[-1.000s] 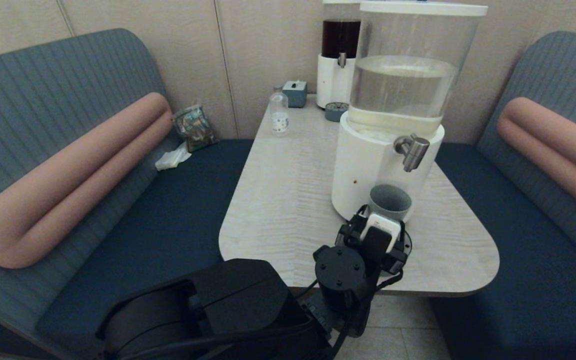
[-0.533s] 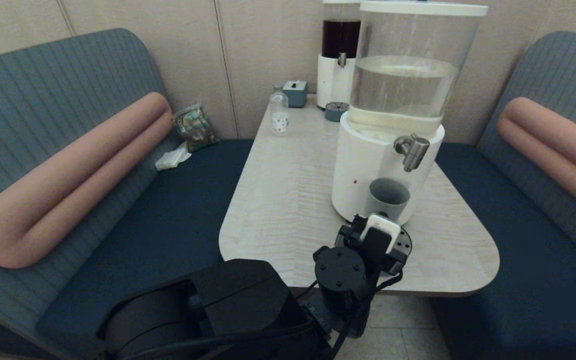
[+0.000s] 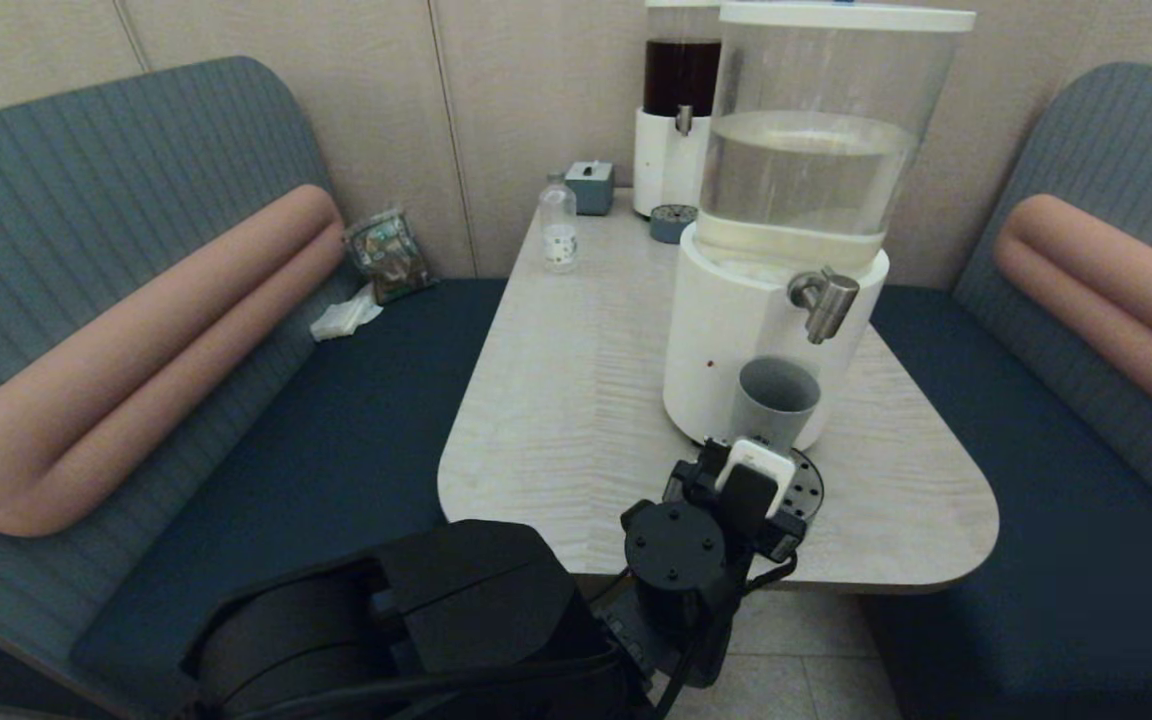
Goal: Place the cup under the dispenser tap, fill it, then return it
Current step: Place the cup next to the water dispenser
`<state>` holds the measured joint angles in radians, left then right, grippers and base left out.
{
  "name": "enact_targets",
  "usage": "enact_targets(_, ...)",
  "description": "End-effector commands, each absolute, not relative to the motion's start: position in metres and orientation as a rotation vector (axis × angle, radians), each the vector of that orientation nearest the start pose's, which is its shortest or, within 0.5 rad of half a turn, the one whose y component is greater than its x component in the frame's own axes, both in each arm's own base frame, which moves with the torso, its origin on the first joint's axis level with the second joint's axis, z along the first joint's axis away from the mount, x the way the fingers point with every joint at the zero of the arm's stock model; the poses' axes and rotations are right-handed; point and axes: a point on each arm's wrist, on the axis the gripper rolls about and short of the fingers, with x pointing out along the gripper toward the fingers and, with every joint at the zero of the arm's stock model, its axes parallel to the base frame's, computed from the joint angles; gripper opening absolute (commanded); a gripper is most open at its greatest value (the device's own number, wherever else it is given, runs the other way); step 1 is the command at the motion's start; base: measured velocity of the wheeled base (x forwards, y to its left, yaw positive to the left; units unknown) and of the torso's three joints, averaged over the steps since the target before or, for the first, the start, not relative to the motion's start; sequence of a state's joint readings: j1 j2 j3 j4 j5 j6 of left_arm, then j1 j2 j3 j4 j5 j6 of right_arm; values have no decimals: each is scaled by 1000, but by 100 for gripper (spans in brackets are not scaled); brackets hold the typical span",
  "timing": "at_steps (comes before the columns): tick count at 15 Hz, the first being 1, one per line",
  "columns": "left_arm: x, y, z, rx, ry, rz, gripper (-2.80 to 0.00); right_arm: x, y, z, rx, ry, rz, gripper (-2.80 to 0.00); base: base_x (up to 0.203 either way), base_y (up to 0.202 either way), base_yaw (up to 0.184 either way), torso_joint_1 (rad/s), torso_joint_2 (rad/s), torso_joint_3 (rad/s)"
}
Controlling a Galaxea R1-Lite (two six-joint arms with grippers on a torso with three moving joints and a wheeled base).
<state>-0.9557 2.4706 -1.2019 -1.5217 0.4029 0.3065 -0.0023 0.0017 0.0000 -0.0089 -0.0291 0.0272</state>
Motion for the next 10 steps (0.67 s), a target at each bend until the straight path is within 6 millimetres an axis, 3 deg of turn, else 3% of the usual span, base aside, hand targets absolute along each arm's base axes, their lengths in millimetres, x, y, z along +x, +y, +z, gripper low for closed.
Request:
enact_targets(1, 267, -362, 76, 132, -286, -508, -280, -23, -1, 76, 28, -7, -32, -280, 0, 0, 0, 0, 0, 0)
enact_targets(5, 246, -349, 87, 156, -259, -529, -280, -23, -1, 76, 28, -7, -32, -280, 0, 0, 0, 0, 0, 0)
enact_targets(6, 242, -347, 92, 153, -261, -531, -258, -23, -1, 76, 28, -8, -32, -280, 0, 0, 0, 0, 0, 0)
enact_targets(7, 241, -346, 93, 153, -256, -510, 0, -23, -1, 76, 28, -8, -32, -280, 0, 0, 0, 0, 0, 0)
enact_targets(10, 240, -349, 91, 151, -252, -503, 0, -23, -1, 76, 28, -8, -32, -280, 0, 0, 0, 0, 0, 0)
